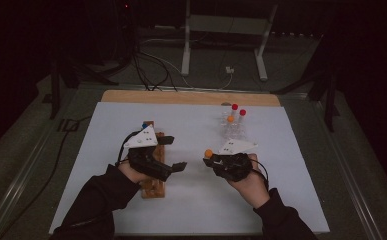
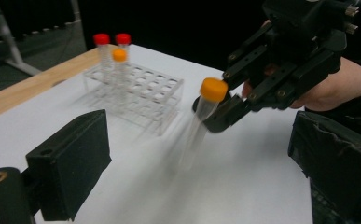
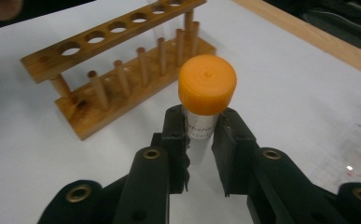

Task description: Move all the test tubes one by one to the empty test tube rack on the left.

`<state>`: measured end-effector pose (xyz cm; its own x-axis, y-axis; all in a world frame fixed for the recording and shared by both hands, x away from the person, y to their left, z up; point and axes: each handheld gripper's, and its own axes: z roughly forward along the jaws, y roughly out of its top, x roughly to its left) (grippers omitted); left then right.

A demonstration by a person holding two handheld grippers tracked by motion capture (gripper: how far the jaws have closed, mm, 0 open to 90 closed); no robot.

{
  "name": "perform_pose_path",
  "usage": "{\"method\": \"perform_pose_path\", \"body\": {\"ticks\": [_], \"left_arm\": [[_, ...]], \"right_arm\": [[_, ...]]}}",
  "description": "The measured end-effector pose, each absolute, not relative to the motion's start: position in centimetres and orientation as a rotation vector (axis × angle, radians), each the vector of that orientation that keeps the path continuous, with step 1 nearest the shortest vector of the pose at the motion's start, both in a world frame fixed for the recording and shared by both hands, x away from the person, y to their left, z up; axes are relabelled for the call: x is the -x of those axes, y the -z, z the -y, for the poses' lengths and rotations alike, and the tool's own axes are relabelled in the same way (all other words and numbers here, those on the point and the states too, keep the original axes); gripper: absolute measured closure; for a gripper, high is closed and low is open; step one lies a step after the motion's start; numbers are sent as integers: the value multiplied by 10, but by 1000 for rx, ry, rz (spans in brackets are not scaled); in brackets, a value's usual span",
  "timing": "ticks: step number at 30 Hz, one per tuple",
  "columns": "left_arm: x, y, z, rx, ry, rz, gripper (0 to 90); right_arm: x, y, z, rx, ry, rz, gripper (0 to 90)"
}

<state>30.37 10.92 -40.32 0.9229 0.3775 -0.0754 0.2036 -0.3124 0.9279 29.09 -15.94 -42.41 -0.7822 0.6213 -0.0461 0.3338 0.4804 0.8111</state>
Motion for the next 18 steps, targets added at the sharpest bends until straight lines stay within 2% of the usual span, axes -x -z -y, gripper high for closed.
{"method": "perform_pose_path", "body": {"ticks": [6, 14, 18], "left_arm": [[-304, 406, -95, -1924, -172, -398, 178], [-304, 407, -81, -1943, -171, -360, 405], [-305, 409, -76, -1949, -174, -350, 488]], "right_arm": [[-286, 424, 154, -788, -1211, -2416, 754], [-285, 424, 150, -775, -1222, -2429, 754], [-284, 424, 147, -762, -1227, -2434, 754]]}}
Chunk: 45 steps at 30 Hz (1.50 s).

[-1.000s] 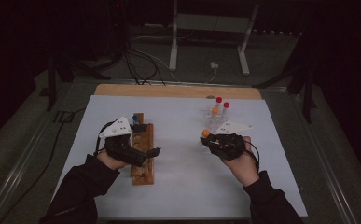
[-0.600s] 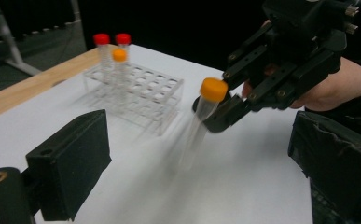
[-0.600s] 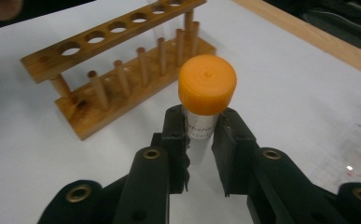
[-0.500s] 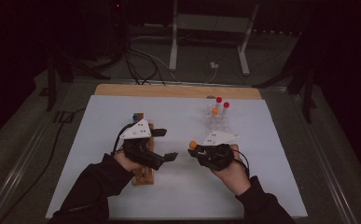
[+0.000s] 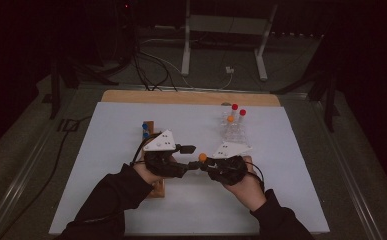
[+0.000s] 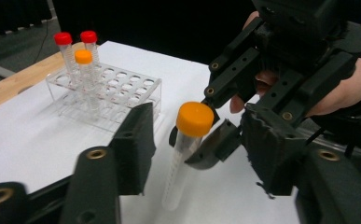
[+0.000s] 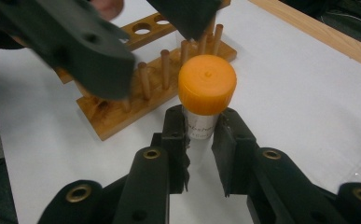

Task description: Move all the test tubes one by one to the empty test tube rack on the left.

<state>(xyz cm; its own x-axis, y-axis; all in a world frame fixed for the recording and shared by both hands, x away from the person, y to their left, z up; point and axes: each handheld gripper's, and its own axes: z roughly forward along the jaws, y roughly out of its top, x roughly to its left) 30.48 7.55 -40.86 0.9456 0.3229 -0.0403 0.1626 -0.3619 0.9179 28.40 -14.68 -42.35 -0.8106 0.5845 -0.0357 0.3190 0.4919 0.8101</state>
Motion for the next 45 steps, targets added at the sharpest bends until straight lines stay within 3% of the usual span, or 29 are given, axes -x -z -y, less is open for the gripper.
{"method": "perform_pose_path", "body": {"ticks": [13, 23, 29, 31, 32, 37, 42, 45], "left_arm": [[-309, 411, -65, -1974, -180, -334, 692], [-309, 409, -64, -1966, -202, -334, 714], [-312, 403, -71, -1933, -209, -352, 716], [-313, 401, -73, -1930, -212, -356, 716], [-314, 399, -77, -1923, -225, -364, 715], [-317, 390, -89, -1905, -250, -384, 715], [-319, 381, -106, -1886, -287, -414, 716], [-320, 377, -118, -1874, -315, -441, 716]], "right_arm": [[-283, 421, 143, -745, -1230, -2449, 754], [-284, 420, 145, -759, -1233, -2452, 739], [-283, 420, 151, -787, -1251, -2411, 467], [-283, 420, 153, -788, -1259, -2404, 431], [-283, 418, 157, -807, -1275, -2375, 342], [-282, 416, 166, -868, -1324, -2313, 152], [-282, 414, 177, -927, -1366, -2249, 15], [-281, 413, 183, -927, -1400, -2234, 0]]}}
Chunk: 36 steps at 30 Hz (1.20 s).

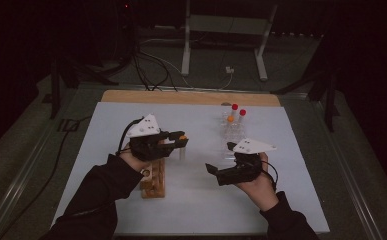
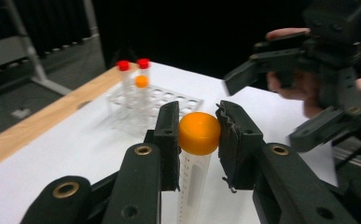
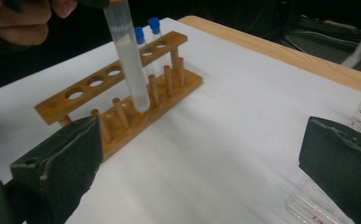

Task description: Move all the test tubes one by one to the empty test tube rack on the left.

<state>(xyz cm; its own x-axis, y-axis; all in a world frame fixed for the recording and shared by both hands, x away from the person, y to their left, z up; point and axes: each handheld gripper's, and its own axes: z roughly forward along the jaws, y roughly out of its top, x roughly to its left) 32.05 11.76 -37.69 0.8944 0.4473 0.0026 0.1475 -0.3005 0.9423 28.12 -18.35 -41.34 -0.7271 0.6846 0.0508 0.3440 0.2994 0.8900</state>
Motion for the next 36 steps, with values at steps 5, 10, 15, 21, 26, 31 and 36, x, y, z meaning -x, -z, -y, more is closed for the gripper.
{"method": "perform_pose_path", "body": {"ticks": [5, 10, 15, 21, 26, 31, 36], "left_arm": [[-322, 372, -137, -1855, -356, -482, 715], [-324, 370, -156, -1839, -403, -522, 715], [-326, 370, -169, -1834, -441, -567, 716], [-332, 376, -189, -1802, -484, -632, 716], [-337, 385, -195, -1796, -500, -669, 716], [-344, 403, -197, -1815, -504, -715, 716], [-345, 417, -197, -1822, -493, -732, 716]], "right_arm": [[-280, 412, 191, -921, -1408, -2208, 0], [-279, 413, 197, -921, -1428, -2192, 0], [-279, 413, 200, -924, -1428, -2182, 0], [-279, 413, 202, -924, -1423, -2181, 0], [-279, 413, 204, -935, -1436, -2180, 0], [-279, 413, 206, -936, -1438, -2177, 0], [-279, 413, 207, -935, -1440, -2178, 0]]}}
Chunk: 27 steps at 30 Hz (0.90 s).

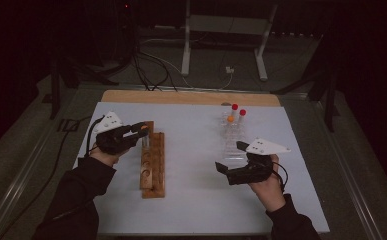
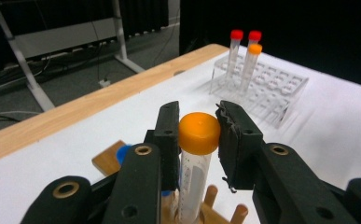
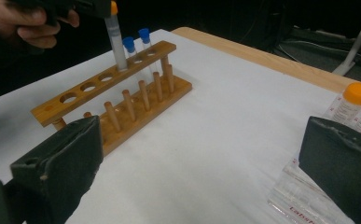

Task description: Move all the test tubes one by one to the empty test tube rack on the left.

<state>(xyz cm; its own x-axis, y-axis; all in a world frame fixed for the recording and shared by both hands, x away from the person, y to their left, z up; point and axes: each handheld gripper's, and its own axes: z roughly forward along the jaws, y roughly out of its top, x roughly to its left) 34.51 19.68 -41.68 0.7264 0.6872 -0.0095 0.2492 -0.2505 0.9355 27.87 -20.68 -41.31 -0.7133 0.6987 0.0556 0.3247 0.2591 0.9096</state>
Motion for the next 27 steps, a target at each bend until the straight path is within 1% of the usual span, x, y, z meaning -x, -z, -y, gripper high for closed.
{"method": "perform_pose_path", "body": {"ticks": [13, 27], "left_arm": [[-345, 450, -195, -1859, -462, -773, 716], [-344, 454, -195, -1897, -442, -766, 704]], "right_arm": [[-279, 413, 209, -936, -1468, -2182, 0], [-279, 409, 209, -928, -1480, -2186, 0]]}}
